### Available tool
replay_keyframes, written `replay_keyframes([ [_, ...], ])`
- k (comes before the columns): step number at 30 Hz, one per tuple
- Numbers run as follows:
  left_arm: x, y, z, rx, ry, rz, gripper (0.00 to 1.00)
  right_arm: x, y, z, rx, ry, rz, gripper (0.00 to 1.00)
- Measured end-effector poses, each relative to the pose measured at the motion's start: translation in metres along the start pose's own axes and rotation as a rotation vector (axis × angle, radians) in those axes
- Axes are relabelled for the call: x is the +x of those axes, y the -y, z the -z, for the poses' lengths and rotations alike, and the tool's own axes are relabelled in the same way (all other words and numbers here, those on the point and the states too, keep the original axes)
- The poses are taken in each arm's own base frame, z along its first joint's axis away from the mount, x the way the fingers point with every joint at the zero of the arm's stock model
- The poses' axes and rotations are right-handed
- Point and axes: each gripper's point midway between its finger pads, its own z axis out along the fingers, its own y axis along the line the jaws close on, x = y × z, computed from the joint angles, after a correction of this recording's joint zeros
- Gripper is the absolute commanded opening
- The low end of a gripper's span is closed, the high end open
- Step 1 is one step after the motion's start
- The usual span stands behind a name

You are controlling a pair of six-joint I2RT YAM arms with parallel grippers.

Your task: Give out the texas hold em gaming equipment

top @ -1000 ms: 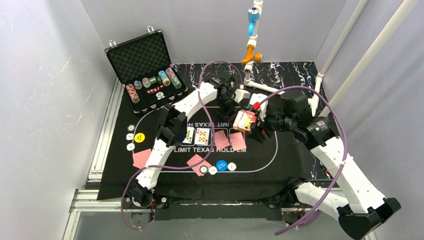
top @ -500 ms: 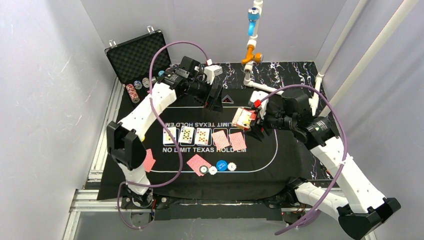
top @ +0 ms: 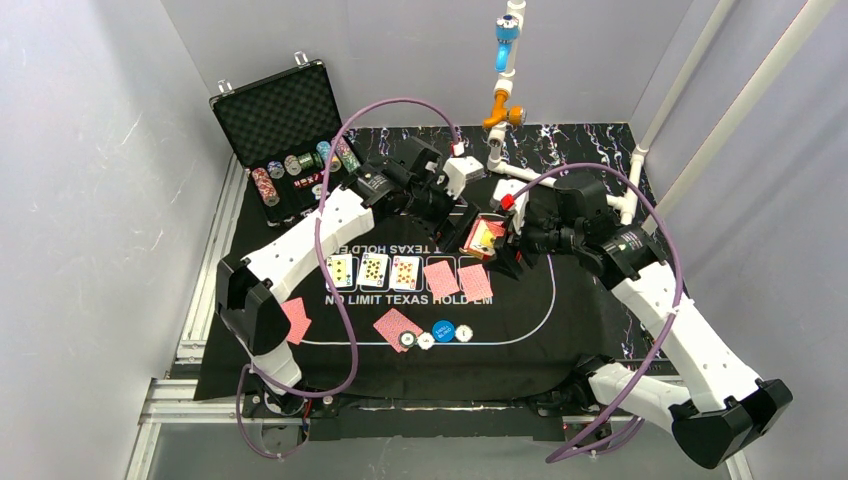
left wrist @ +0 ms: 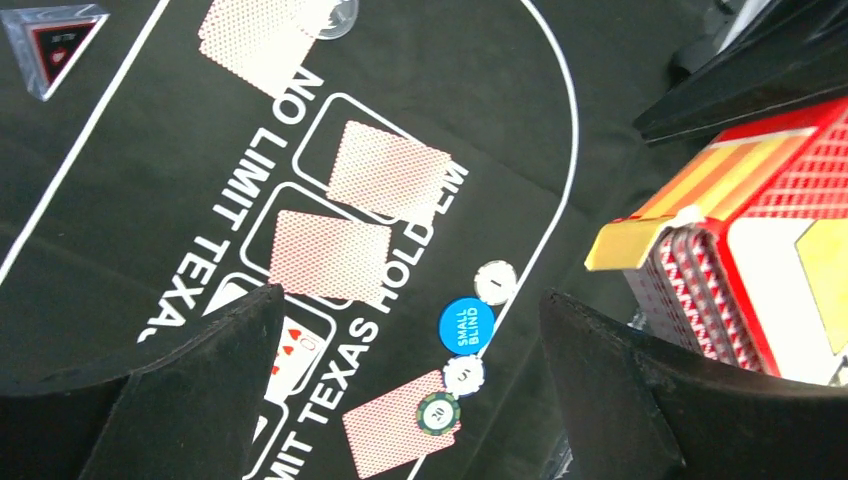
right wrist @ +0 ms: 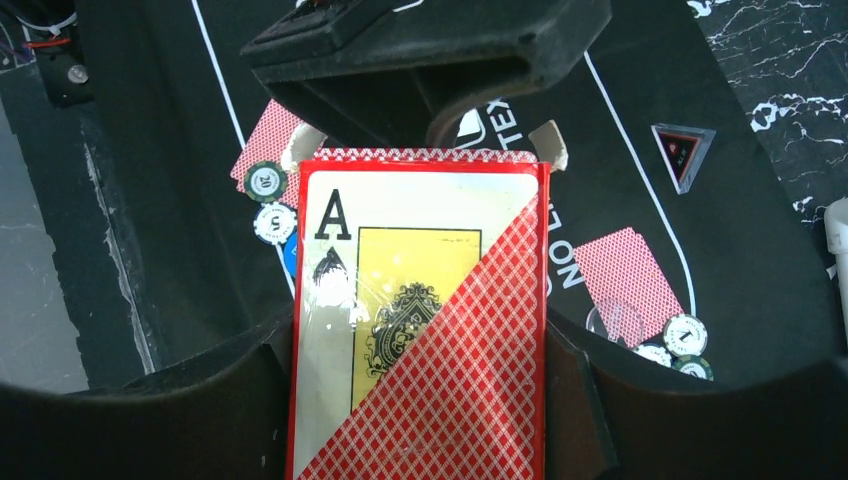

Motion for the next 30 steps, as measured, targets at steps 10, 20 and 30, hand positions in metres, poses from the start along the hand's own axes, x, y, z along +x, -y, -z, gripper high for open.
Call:
replay_keyframes([
  [10, 0.009, 0.001, -0.004, -0.084, -0.045, -0.055, 0.92, 0.011, -0.002, 0.001, 0.001, -0.043, -0.045, 0.01],
  [20, -0.014, -0.044, 0.057, 0.216, 0.114, 0.448, 0.79, -0.008, 0.003, 0.005, 0.033, 0.028, 0.015, 0.01],
  [30, -0.044, 0.015, 0.087, 0.551, 0.169, 0.591, 0.84, -0.025, 0.006, 0.004, 0.036, 0.093, 0.053, 0.01],
])
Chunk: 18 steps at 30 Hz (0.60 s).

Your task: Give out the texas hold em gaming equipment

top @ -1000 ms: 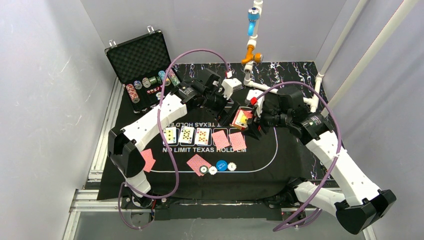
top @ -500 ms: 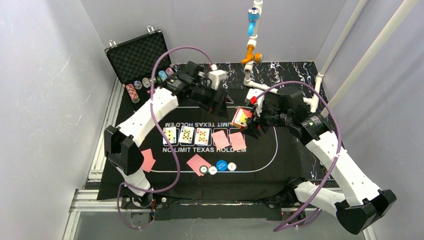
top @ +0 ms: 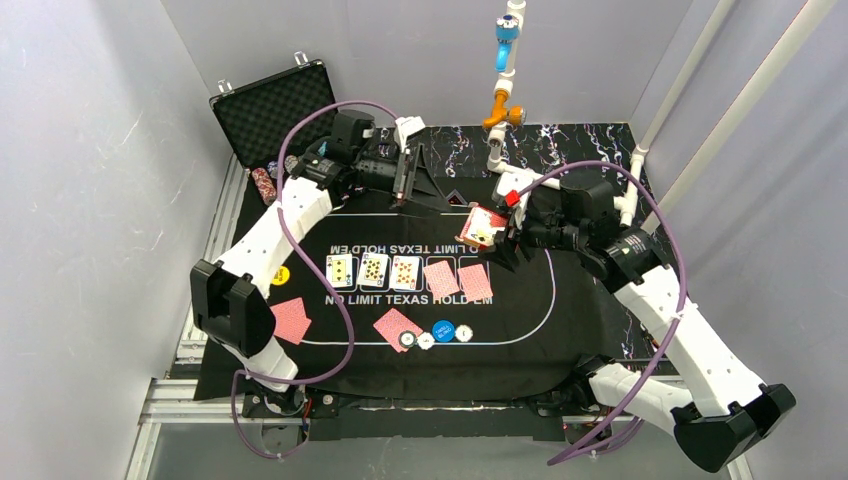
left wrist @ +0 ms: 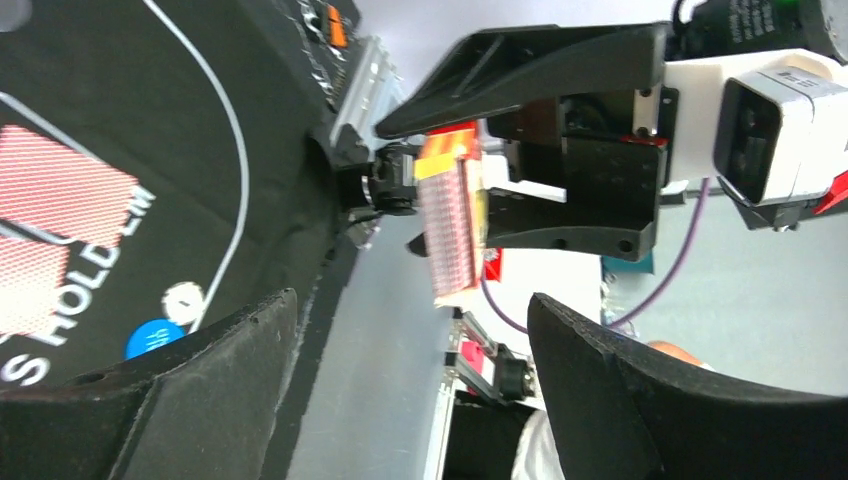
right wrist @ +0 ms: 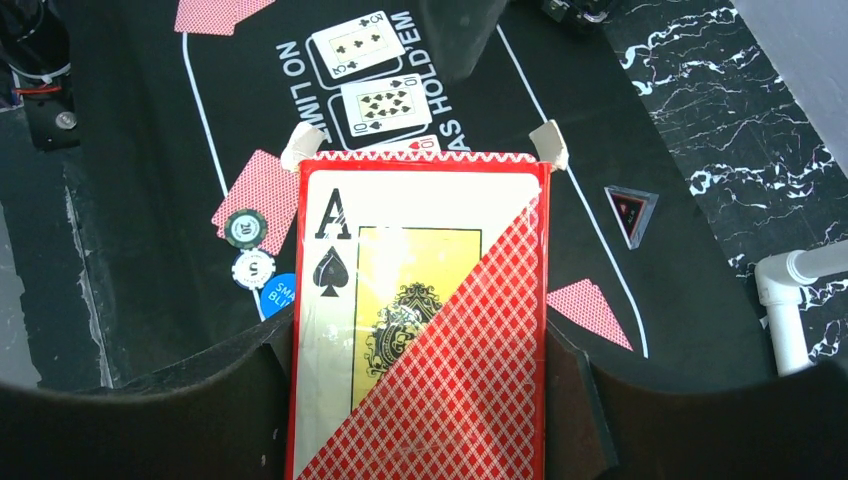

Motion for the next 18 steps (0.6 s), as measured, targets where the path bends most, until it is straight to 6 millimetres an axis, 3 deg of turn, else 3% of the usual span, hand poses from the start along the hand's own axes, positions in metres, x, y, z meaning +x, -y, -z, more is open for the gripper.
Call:
replay_keyframes([
  [4, 0.012, 0.019, -0.018, 0.060, -0.052, 0.011, 0.84, -0.002, 0.000, -0.004, -0.012, 0.007, 0.005, 0.01],
  [6, 0.020, 0.026, -0.027, 0.080, -0.078, 0.011, 0.78, -0.003, 0.000, -0.006, -0.016, 0.010, 0.007, 0.01],
  [15, 0.035, 0.040, -0.047, 0.115, -0.139, 0.021, 0.40, -0.005, -0.003, -0.008, -0.029, 0.020, 0.013, 0.01],
  [18, 0.034, 0.035, -0.050, 0.110, -0.142, 0.039, 0.21, -0.008, -0.002, -0.009, -0.027, 0.030, 0.017, 0.01],
])
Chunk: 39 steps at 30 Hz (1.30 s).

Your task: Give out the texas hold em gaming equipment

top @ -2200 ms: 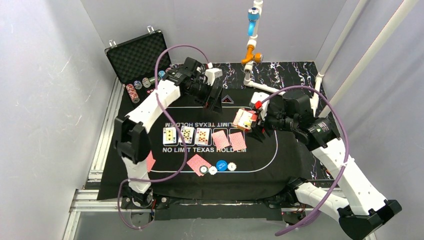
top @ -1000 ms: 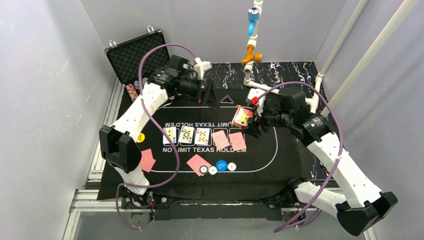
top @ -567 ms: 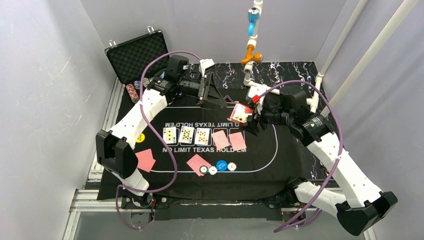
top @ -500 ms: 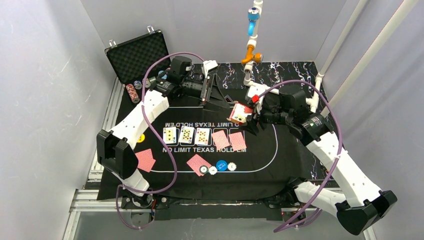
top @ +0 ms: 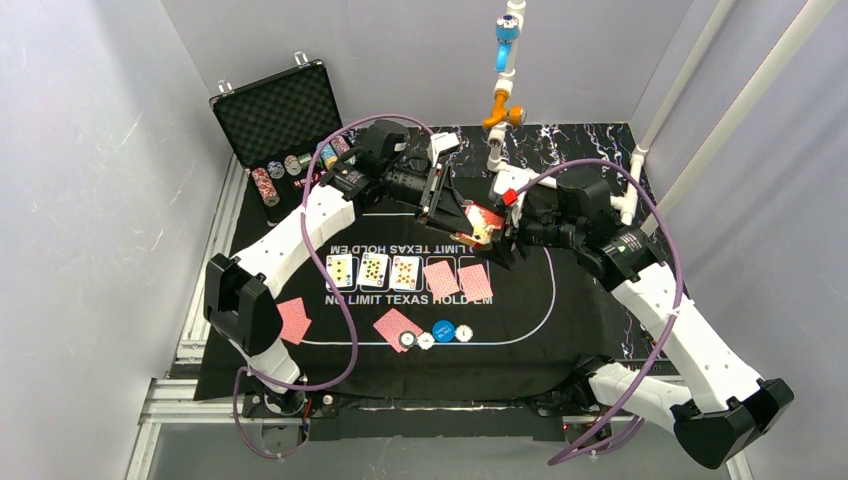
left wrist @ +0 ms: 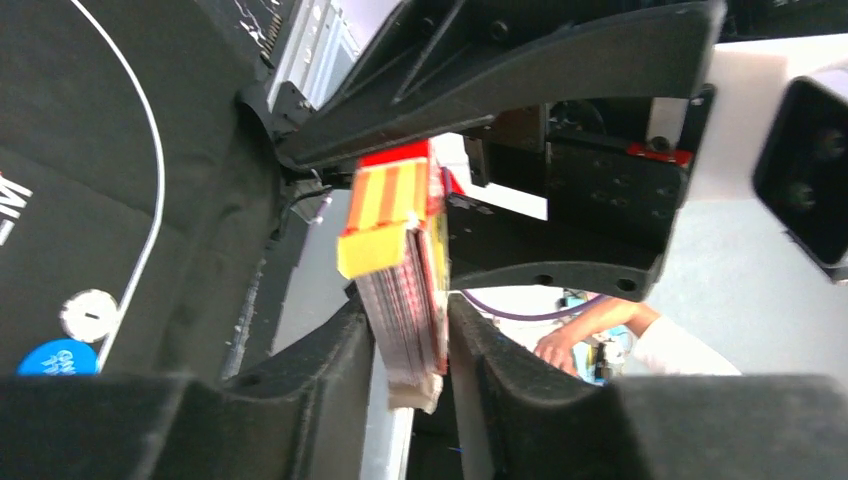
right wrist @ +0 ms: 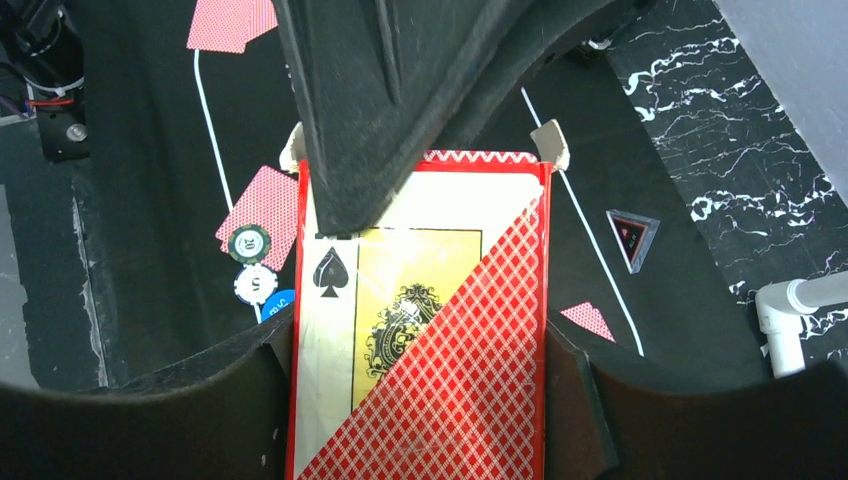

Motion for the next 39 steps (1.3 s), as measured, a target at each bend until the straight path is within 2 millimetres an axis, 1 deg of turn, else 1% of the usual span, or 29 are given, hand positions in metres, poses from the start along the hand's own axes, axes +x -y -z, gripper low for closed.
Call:
replay_keyframes([
  [1, 0.000, -0.001, -0.001, -0.002, -0.001, 0.005, 0.13, -0.001, 0.000, 0.000, -0.001, 0.003, 0.000, 0.01],
  [2, -0.001, -0.003, -0.002, -0.003, -0.002, 0.010, 0.03, -0.002, 0.000, 0.000, -0.002, 0.007, 0.002, 0.03],
  [3, -0.001, -0.003, -0.002, -0.004, -0.001, 0.017, 0.00, -0.002, 0.000, 0.000, -0.001, 0.007, 0.004, 0.08],
  [4, -0.001, -0.003, -0.002, -0.005, 0.000, 0.026, 0.00, -0.001, 0.001, -0.001, 0.000, 0.005, 0.007, 0.18],
  [5, -0.001, -0.003, -0.002, -0.006, 0.002, 0.029, 0.00, -0.001, 0.001, -0.001, 0.002, 0.005, 0.009, 0.30],
  [6, -0.002, -0.003, -0.002, -0.008, 0.003, 0.032, 0.00, -0.001, 0.001, -0.001, 0.003, 0.004, 0.011, 0.47],
  [8, -0.002, -0.004, -0.002, -0.013, 0.005, 0.035, 0.00, -0.001, 0.002, -0.001, 0.005, 0.002, 0.013, 0.86],
  [9, -0.002, -0.005, -0.002, -0.019, 0.007, 0.035, 0.00, 0.000, 0.002, -0.001, 0.006, -0.001, 0.014, 0.96],
  [10, -0.001, -0.007, -0.002, -0.031, 0.009, 0.036, 0.00, 0.001, 0.002, -0.001, 0.006, -0.006, 0.017, 0.98],
  [13, 0.000, -0.016, -0.002, -0.080, 0.019, 0.033, 0.00, 0.002, 0.002, -0.002, 0.004, -0.021, 0.020, 0.98],
  [19, 0.005, -0.034, 0.000, -0.165, 0.025, 0.058, 0.00, -0.002, 0.007, -0.002, -0.006, -0.060, 0.049, 0.93],
  [25, 0.007, -0.041, 0.001, -0.199, 0.025, 0.070, 0.00, 0.009, 0.007, -0.012, -0.046, -0.128, 0.051, 0.96],
  [27, 0.008, -0.041, 0.001, -0.200, 0.024, 0.071, 0.00, 0.013, 0.005, -0.016, -0.063, -0.145, 0.050, 0.96],
  [28, 0.008, -0.041, 0.001, -0.201, 0.023, 0.072, 0.00, 0.015, 0.003, -0.017, -0.074, -0.152, 0.050, 0.94],
  [31, 0.008, -0.041, 0.001, -0.201, 0.022, 0.070, 0.00, 0.017, -0.001, -0.021, -0.093, -0.163, 0.060, 0.82],
  [34, 0.008, -0.041, 0.001, -0.201, 0.021, 0.070, 0.00, 0.016, -0.003, -0.024, -0.101, -0.170, 0.080, 0.77],
  [35, 0.009, -0.041, 0.001, -0.202, 0.019, 0.074, 0.00, 0.016, -0.003, -0.025, -0.097, -0.175, 0.087, 0.73],
  [38, 0.010, -0.042, 0.002, -0.206, 0.016, 0.079, 0.00, 0.017, -0.002, -0.028, -0.082, -0.192, 0.103, 0.56],
  [39, 0.011, -0.043, 0.002, -0.208, 0.015, 0.080, 0.00, 0.018, -0.001, -0.028, -0.075, -0.198, 0.106, 0.53],
])
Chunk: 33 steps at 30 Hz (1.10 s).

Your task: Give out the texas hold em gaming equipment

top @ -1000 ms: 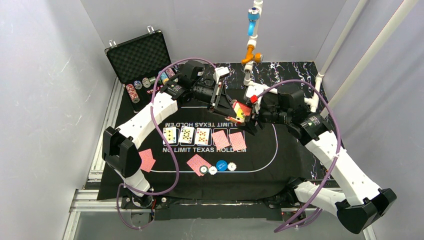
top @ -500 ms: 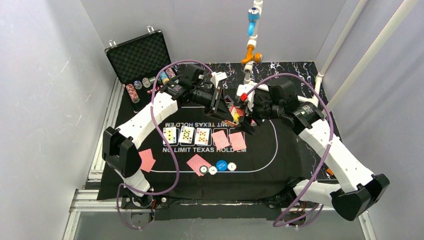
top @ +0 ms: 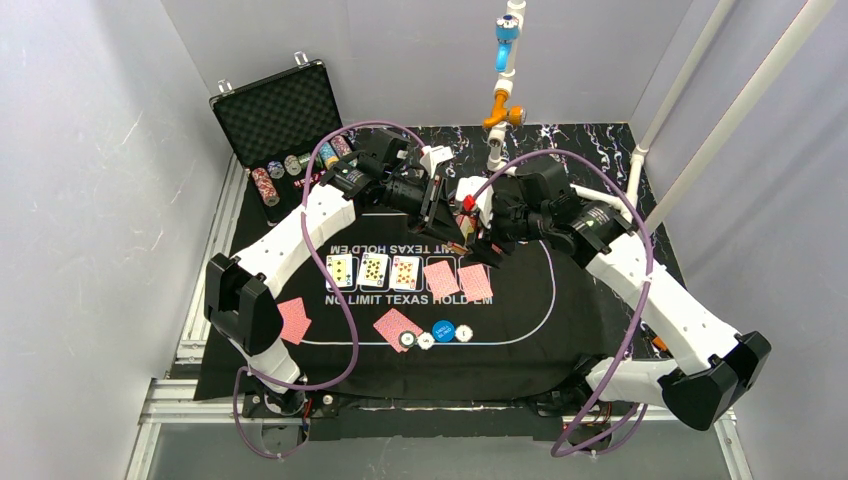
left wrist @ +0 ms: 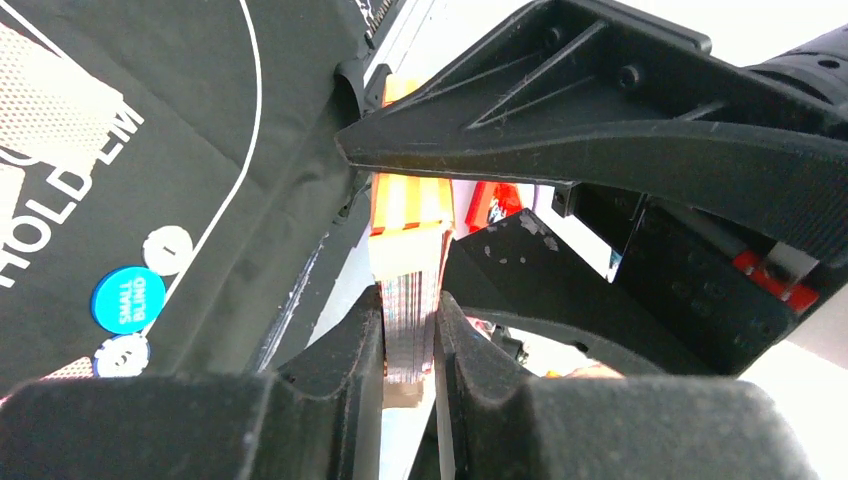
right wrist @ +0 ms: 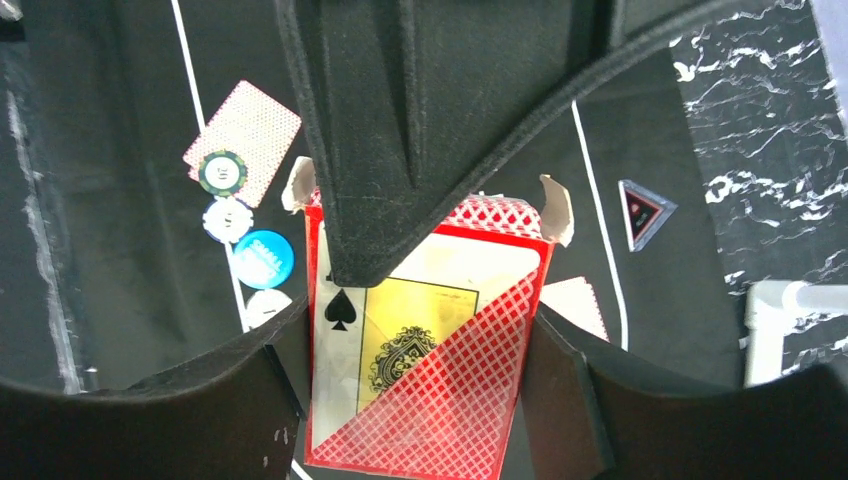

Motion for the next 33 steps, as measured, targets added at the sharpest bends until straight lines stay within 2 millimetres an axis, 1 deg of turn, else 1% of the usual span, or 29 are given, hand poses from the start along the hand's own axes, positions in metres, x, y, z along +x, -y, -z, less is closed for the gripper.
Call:
replay_keyframes([
  [3, 0.000, -0.002, 0.000, -0.008, 0.002, -0.004, 0.00, 0.001, 0.001, -0.002, 0.012, -0.017, 0.007, 0.53],
  [4, 0.000, -0.002, 0.000, -0.010, 0.002, -0.004, 0.00, 0.001, 0.000, -0.003, 0.016, -0.023, 0.009, 0.50],
  [5, 0.000, -0.003, 0.000, -0.012, 0.004, -0.006, 0.00, 0.001, 0.001, -0.003, 0.020, -0.026, 0.011, 0.45],
  [6, 0.000, -0.003, 0.000, -0.014, 0.005, -0.006, 0.06, 0.001, 0.001, -0.003, 0.023, -0.030, 0.012, 0.40],
  [9, -0.001, -0.004, 0.000, -0.015, 0.005, -0.010, 0.40, 0.002, 0.001, -0.003, 0.030, -0.034, 0.012, 0.27],
  [13, -0.004, -0.002, 0.002, -0.006, 0.015, -0.012, 0.71, 0.003, -0.003, -0.004, 0.021, -0.042, 0.001, 0.10],
  [16, -0.008, -0.002, 0.007, -0.007, 0.034, -0.019, 0.97, 0.005, -0.007, -0.004, 0.008, -0.054, -0.025, 0.02],
  [17, -0.012, -0.004, 0.011, -0.011, 0.048, -0.019, 0.98, 0.006, -0.009, -0.004, 0.006, -0.057, -0.032, 0.01],
  [20, -0.026, -0.013, 0.026, -0.036, 0.105, -0.024, 0.98, 0.008, -0.009, -0.003, 0.011, -0.068, -0.057, 0.01],
  [23, -0.043, -0.027, 0.050, -0.091, 0.187, -0.044, 0.98, 0.012, -0.009, -0.001, 0.022, -0.080, -0.085, 0.01],
  [27, -0.055, -0.041, 0.081, -0.176, 0.281, -0.078, 0.98, 0.019, -0.001, 0.003, 0.057, -0.098, -0.139, 0.01],
  [29, -0.057, -0.044, 0.094, -0.212, 0.315, -0.099, 0.98, 0.026, 0.006, 0.006, 0.083, -0.110, -0.179, 0.01],
  [31, -0.057, -0.045, 0.107, -0.244, 0.345, -0.124, 0.98, 0.037, 0.013, 0.010, 0.109, -0.132, -0.226, 0.01],
  [33, -0.056, -0.046, 0.118, -0.266, 0.368, -0.139, 0.98, 0.055, 0.021, 0.015, 0.138, -0.165, -0.288, 0.01],
])
